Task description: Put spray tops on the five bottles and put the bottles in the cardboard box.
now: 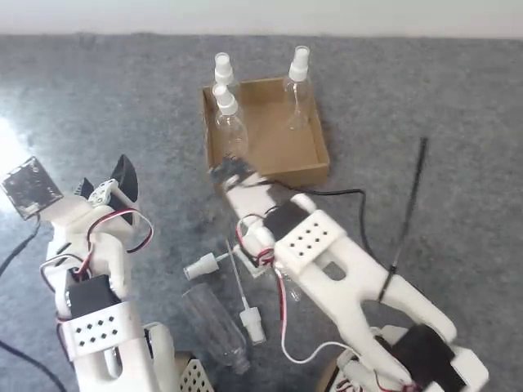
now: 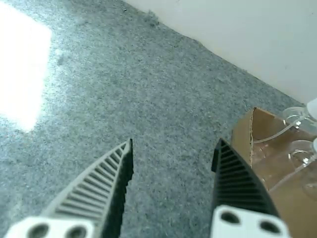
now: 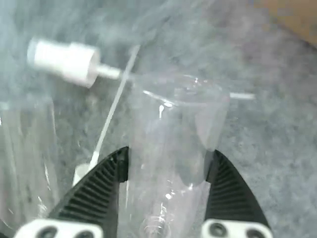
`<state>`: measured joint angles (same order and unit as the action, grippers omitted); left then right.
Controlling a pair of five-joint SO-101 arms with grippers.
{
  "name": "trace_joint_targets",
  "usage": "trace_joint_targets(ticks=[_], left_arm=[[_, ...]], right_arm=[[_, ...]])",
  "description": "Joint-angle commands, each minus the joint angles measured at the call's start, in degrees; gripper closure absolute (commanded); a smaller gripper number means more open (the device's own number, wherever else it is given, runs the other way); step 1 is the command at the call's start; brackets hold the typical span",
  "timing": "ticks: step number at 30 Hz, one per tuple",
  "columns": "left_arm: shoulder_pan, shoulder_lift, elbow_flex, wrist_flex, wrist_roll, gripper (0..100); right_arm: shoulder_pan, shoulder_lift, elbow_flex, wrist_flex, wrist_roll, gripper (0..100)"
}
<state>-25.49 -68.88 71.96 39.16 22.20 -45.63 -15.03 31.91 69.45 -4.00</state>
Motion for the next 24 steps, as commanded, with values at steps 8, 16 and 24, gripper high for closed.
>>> trace_joint_targets(ticks=[8,16,24], left_arm=[[0.09,-0.53,-0.48,-1.67,0.18,75],[0.09,-0.44,-0.48,-1.67,0.18,75],[0.09,-0.44,-0.48,-1.67,0.18,75]], right_arm=[[2.59,-7.08,-2.81,0.57,-26.29,88.7],[5.23,-7.08,-2.99,0.22,-47.65,88.6],[17.80,-6.37,-2.73,-2.24,-57.41,88.6]])
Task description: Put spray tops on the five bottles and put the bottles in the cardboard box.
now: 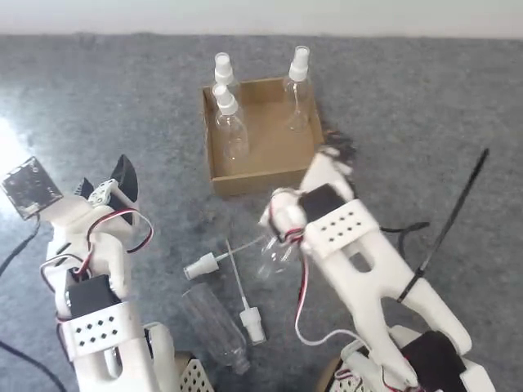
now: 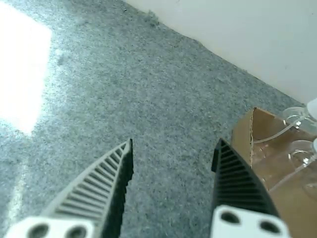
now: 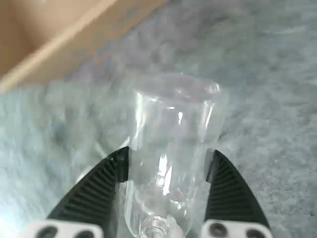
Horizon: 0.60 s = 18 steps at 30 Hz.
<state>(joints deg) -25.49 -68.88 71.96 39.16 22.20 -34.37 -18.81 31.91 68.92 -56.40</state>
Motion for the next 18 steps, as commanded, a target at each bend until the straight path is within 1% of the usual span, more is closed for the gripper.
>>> trace_joint_targets(ticks=[1,6,11,18], left_arm=[[0.09,-0.44,-0.48,-1.67,0.18,75],[0.09,-0.44,-0.48,-1.67,0.18,75],[0.00,-0.44,-0.48,-1.67,0.09,75],[-0.09,-0.53,-0.48,-1.67,0.09,75]], right_arm=[[8.22,-2.59,-2.64,-2.24,-6.51,88.6],[14.46,-2.59,-0.62,-5.05,-11.78,88.6],[18.42,-2.59,4.48,-9.27,-11.96,88.5],[25.19,-2.77,12.75,-18.86,-12.04,88.5]])
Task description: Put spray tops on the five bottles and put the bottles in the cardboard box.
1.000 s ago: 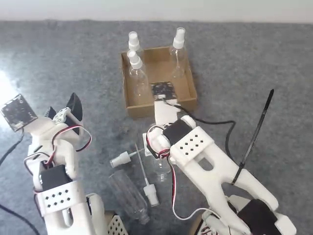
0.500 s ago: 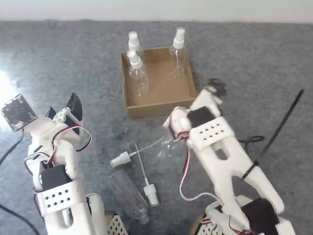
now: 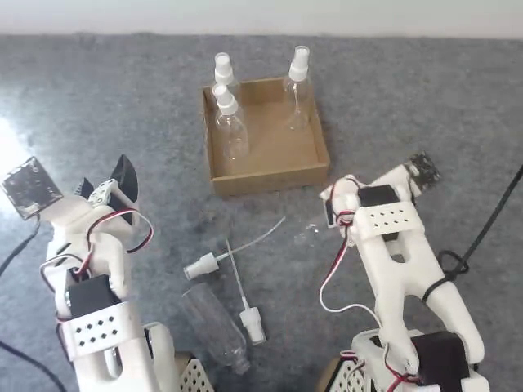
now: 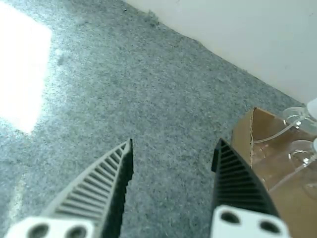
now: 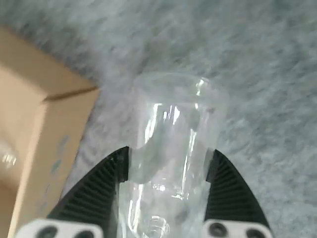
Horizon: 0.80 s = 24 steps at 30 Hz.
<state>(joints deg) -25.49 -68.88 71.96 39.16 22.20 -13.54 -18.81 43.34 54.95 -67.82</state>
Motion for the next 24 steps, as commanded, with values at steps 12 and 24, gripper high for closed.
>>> trace_joint_targets(ticks=[12,24], left_arm=[[-0.18,-0.53,1.80,-6.07,0.09,75],[-0.18,-0.53,1.80,-6.07,0.09,75]], right_arm=[[6.73,-2.68,6.15,-9.01,-0.70,84.3],[0.22,-3.30,7.03,-6.46,-0.53,56.4]])
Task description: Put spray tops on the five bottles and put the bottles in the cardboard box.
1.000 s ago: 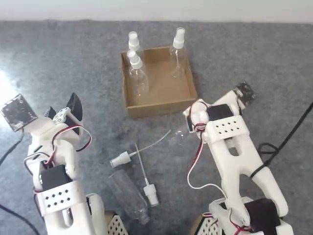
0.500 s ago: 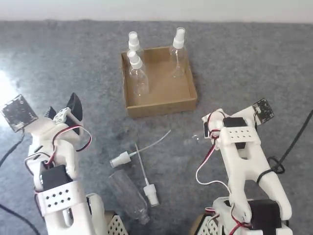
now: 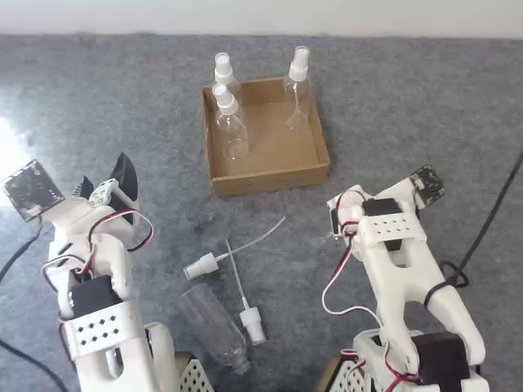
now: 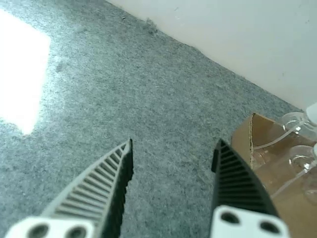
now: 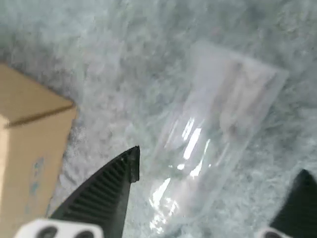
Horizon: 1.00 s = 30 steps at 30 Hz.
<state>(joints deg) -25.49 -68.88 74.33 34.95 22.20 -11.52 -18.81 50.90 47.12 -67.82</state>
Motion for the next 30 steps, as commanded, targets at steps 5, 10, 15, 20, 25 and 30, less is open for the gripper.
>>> trace_joint_targets(ticks=[5,10,15,20,25,30], left_arm=[[-0.18,-0.53,-0.48,-1.85,0.09,75],[-0.18,-0.53,-0.48,-1.85,0.09,75],[-0.18,-0.53,-0.48,-1.85,0.09,75],[-0.18,-0.53,-0.48,-1.85,0.09,75],[-0.18,-0.53,-0.48,-1.76,0.09,75],[-0.18,-0.53,-0.48,-1.76,0.09,75]], right_arm=[[-1.80,-3.30,-0.70,1.36,-0.26,56.3],[-1.89,-6.11,-1.14,1.45,0.09,56.2],[-1.89,-14.90,-1.05,6.37,7.74,56.3],[-1.89,-23.34,-1.05,9.98,14.95,56.3],[-1.80,-28.44,-1.05,13.05,20.04,56.3],[-1.36,-31.52,-1.14,14.81,20.75,56.3]])
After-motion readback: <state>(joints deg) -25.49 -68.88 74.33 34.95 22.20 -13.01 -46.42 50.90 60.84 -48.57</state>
